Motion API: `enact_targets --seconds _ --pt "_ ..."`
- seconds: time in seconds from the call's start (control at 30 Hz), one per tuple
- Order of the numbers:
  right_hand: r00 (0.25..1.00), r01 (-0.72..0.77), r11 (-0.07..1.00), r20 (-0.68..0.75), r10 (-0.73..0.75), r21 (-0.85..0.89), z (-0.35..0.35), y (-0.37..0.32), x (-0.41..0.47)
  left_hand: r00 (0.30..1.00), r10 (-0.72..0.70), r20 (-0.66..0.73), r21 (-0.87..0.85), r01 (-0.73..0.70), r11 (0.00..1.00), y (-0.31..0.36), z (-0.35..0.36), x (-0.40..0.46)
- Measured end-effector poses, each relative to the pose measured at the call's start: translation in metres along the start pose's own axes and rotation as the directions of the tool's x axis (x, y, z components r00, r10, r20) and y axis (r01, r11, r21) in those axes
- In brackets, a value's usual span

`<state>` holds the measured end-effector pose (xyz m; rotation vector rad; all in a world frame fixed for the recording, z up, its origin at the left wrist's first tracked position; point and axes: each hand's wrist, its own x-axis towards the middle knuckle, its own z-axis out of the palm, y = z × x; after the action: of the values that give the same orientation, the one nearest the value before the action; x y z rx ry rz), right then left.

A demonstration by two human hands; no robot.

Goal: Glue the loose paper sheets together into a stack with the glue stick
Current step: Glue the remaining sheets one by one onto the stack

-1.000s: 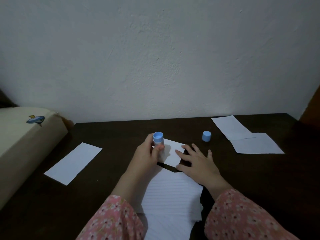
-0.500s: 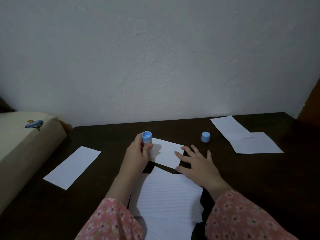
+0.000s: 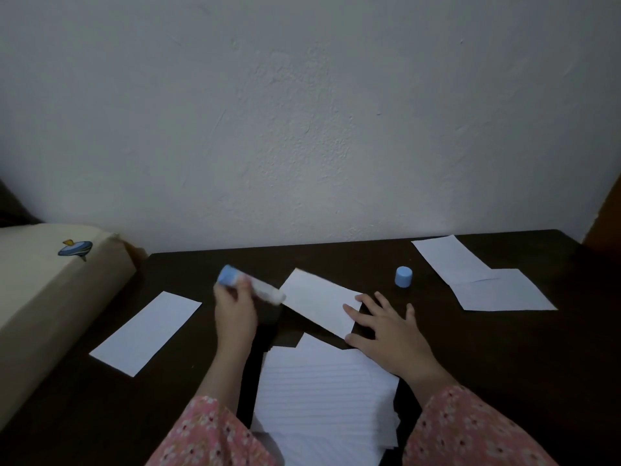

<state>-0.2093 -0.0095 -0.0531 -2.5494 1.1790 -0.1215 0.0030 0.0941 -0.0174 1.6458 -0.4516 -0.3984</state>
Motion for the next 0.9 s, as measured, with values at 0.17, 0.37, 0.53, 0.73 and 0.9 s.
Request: enact_targets --seconds 0.17,0.37,0.53,0.73,0.9 --pt "1.0 0.003 0.999 -0.031 -0.002 0.032 0.0 -0.001 -0.003 0.985 -0.101 -0.139 -0.352 0.046 0.935 0.025 -0.006 -0.003" --pt "0.998 -0.002 0.993 -0.058 0.009 0.117 -0.002 0.0 -0.004 0.975 0.108 0.194 -0.06 -0.098 0.993 0.037 0.025 -0.016" --pt "0.999 -0.003 0.994 -0.053 0.009 0.113 -0.001 0.002 -0.004 0.869 0.205 0.451 0.235 -0.337 0.912 0.036 0.08 -0.023" --pt "0.999 -0.003 0.991 -0.048 0.01 0.131 -0.003 0.002 -0.003 0.819 0.242 0.521 0.262 -0.423 0.868 0.028 0.106 -0.028" --pt "0.997 -0.008 0.991 -0.071 0.018 0.132 -0.001 0.001 -0.002 0.804 0.237 0.545 0.276 -0.439 0.855 0.016 0.112 -0.029"
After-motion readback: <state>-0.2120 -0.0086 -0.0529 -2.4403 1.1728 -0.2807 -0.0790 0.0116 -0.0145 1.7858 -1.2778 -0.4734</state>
